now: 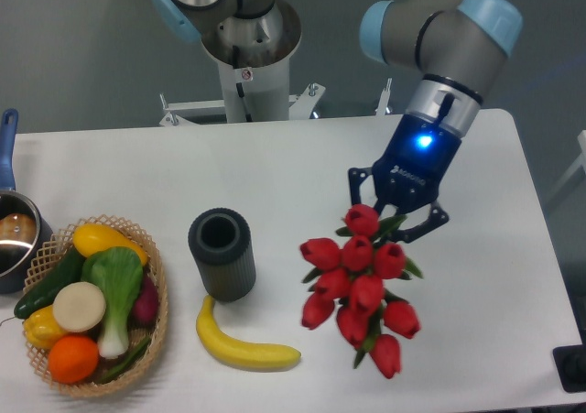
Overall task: Insert the flowers into the vase
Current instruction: 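Carry the held red tulip bunch up and over toward the grey vase, then lower the tulip stems into the opening of the grey vase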
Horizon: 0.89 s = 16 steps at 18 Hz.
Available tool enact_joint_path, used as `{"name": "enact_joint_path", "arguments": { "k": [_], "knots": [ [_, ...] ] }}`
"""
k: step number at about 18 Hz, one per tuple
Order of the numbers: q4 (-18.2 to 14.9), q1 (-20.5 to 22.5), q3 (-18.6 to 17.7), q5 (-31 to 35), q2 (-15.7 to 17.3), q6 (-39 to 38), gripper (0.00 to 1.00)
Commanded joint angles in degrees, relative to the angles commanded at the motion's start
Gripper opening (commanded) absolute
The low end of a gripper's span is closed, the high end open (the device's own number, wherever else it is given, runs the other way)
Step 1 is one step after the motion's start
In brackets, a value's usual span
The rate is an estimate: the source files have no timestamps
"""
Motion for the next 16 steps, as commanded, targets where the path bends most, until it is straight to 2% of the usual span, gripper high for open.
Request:
{"name": "enact_joint_path", "arguments": {
  "k": [5, 9, 11, 15, 16],
  "knots": [
    [0.09, -1.58, -4.30, -10.73, 3.42, 4.66, 0.21],
    [0.09, -1.76, -10.97, -21.02, 5.36, 12.20, 0.21],
    [0.00, -2.20, -12.65, -24.19, 5.27, 17.30, 0.21],
    [0.09, -2.81, -15.29, -26.75, 5.71, 18.99, 0.21],
    [0.09, -4.29, -17.30, -27.53, 6.15, 21.69, 0.21]
  ]
}}
